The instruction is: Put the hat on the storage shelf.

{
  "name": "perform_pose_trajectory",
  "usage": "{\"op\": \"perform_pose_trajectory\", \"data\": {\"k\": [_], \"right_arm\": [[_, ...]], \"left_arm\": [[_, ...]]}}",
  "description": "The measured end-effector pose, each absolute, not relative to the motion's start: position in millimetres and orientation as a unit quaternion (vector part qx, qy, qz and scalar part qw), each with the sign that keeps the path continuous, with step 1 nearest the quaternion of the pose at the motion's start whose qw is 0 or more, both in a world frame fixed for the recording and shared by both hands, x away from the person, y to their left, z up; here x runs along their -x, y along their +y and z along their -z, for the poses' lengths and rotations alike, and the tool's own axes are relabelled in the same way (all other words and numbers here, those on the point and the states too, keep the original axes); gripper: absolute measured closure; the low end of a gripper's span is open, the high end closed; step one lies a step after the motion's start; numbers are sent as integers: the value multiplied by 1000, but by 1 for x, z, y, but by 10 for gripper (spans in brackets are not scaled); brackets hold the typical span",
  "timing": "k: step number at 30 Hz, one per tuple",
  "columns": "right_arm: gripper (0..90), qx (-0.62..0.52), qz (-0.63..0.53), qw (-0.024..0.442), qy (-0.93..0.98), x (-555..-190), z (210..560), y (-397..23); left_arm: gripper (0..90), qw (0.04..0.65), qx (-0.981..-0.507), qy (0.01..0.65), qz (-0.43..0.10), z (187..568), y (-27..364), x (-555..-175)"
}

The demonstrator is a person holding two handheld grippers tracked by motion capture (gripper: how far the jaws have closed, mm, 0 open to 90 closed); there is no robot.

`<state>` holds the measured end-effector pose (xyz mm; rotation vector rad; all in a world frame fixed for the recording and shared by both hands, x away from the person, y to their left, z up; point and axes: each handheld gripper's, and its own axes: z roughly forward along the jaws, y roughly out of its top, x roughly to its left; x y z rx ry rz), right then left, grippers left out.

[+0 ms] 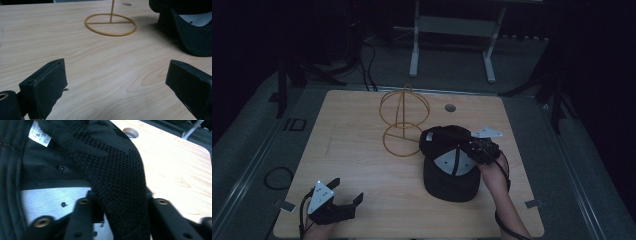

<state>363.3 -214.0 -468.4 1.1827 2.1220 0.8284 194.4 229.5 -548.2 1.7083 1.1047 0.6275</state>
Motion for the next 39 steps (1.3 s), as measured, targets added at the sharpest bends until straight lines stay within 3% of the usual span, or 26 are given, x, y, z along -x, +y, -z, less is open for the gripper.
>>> {"op": "perform_pose_trajectory", "data": {"k": [2, 4, 24, 39], "right_arm": [[846, -443, -306, 287, 792, -364, 469, -213], [884, -444, -308, 287, 790, -363, 469, -213], [889, -377, -390, 286, 790, -329, 420, -193], [889, -348, -427, 305, 777, -310, 382, -188]], "left_arm": [[40, 483, -704, 454, -257, 549, 229, -195], [40, 483, -705, 453, -254, 549, 229, -195], [45, 496, -711, 441, -232, 548, 222, -196], [65, 512, -737, 399, -189, 530, 184, -197]]}}
